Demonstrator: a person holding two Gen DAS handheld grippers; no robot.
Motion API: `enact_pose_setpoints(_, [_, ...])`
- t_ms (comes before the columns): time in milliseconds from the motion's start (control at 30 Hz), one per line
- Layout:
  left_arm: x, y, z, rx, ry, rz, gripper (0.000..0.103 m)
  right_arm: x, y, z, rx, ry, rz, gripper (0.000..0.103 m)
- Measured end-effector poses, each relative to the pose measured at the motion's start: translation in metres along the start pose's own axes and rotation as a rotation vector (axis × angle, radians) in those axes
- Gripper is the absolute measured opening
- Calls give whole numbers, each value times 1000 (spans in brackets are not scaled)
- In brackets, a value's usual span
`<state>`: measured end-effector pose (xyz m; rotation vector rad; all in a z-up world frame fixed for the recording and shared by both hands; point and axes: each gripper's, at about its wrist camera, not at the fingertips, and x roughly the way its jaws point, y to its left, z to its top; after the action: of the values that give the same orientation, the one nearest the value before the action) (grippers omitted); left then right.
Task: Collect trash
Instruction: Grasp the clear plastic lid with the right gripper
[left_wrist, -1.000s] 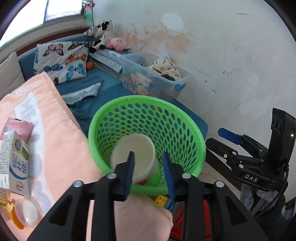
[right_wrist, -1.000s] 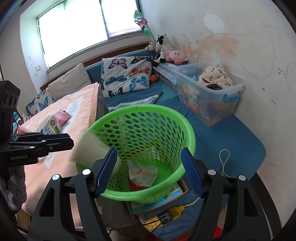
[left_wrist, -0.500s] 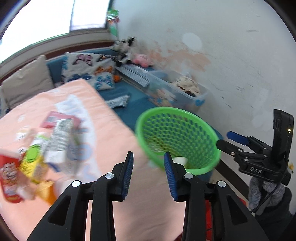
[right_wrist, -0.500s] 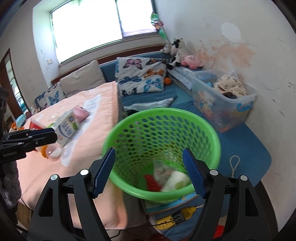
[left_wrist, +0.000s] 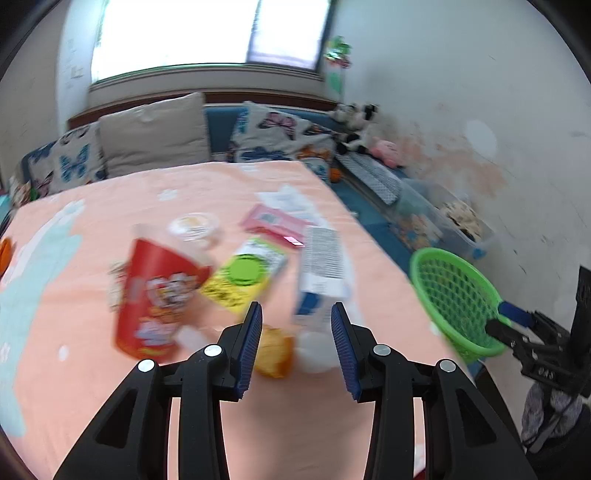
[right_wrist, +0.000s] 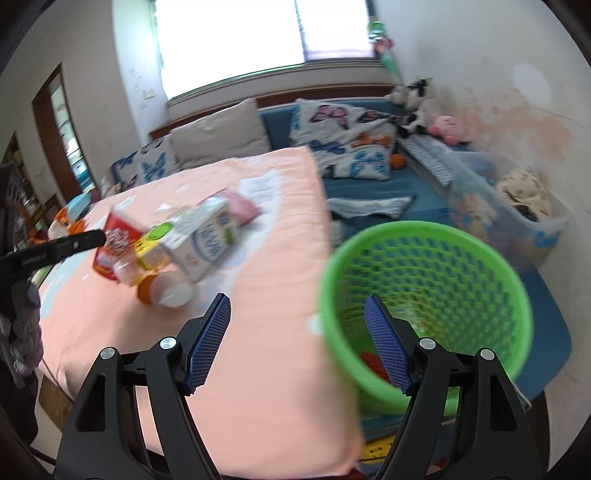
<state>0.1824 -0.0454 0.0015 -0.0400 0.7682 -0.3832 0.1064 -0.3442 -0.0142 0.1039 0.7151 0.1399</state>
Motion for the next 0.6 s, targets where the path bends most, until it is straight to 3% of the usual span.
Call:
enact_pose_setpoints(233, [-9, 42, -14, -73, 1, 37, 38, 37, 52, -1, -73, 58, 94, 75])
enact_pose_setpoints(600, [-16, 65, -46, -123, 21, 33, 38, 97, 115, -1, -213, 131, 172, 74])
